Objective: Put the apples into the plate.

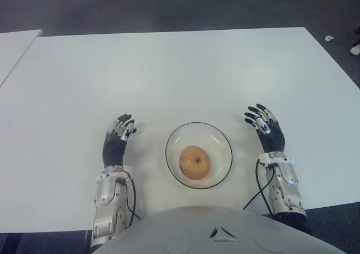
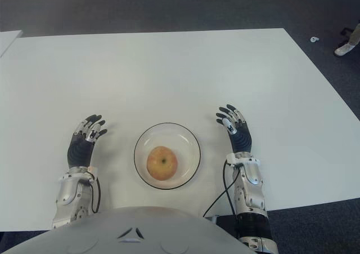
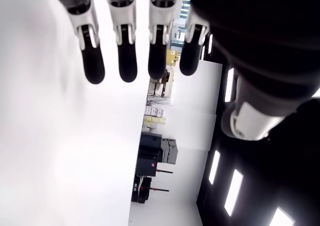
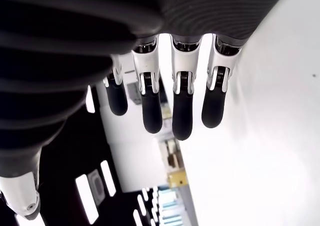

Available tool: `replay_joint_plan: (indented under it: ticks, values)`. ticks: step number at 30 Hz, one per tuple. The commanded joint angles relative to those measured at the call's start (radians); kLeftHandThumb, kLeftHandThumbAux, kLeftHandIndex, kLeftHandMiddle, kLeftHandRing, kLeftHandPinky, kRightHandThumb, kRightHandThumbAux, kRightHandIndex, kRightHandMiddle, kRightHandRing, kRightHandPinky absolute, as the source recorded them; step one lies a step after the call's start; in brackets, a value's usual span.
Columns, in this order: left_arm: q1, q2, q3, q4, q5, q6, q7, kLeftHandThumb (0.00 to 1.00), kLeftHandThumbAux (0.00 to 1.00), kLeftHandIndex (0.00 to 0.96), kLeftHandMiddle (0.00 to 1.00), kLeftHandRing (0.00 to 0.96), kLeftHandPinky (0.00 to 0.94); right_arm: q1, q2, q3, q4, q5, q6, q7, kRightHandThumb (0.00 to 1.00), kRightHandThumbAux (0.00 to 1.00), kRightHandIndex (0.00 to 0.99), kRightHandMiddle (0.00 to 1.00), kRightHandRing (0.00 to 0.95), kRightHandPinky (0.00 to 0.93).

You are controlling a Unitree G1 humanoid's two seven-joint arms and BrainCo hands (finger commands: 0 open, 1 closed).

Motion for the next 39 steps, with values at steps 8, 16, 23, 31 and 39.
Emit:
replay_joint_plan:
  ticks: [8, 16, 23, 31, 39]
  values:
    - [-0.121, 0.006, 0.030, 0.114, -0.020, 0.007, -0.013, 0.430, 0.590, 0.241, 0.219, 0.242, 0.291, -0.157, 0.035, -0.051, 0.295, -0.052, -0.062, 0.009, 0.332, 0.644, 0.163, 0.281, 0.286, 0.296]
    - [-0.178, 0.003, 0.034, 0.162, -0.006, -0.028, -0.010, 0.439, 0.586, 0.252, 0.219, 0.241, 0.289, -0.236, 0.044, -0.070, 0.396, -0.077, -0.111, 0.016, 0.328, 0.648, 0.164, 0.284, 0.287, 0.296]
    - [-0.223, 0.010, 0.037, 0.200, -0.001, -0.038, -0.009, 0.439, 0.586, 0.250, 0.218, 0.241, 0.294, -0.258, 0.070, -0.066, 0.379, -0.102, -0.113, -0.007, 0.350, 0.656, 0.169, 0.293, 0.290, 0.302]
    - [-0.212, 0.005, 0.031, 0.184, 0.009, -0.045, -0.006, 0.428, 0.591, 0.239, 0.215, 0.239, 0.289, -0.257, 0.087, -0.069, 0.360, -0.122, -0.116, -0.028, 0.363, 0.673, 0.175, 0.304, 0.298, 0.309]
    - [-0.219, -0.013, 0.021, 0.180, 0.011, -0.045, 0.001, 0.420, 0.608, 0.235, 0.222, 0.250, 0.314, -0.270, 0.095, -0.080, 0.432, -0.142, -0.165, -0.038, 0.358, 0.680, 0.169, 0.306, 0.301, 0.304]
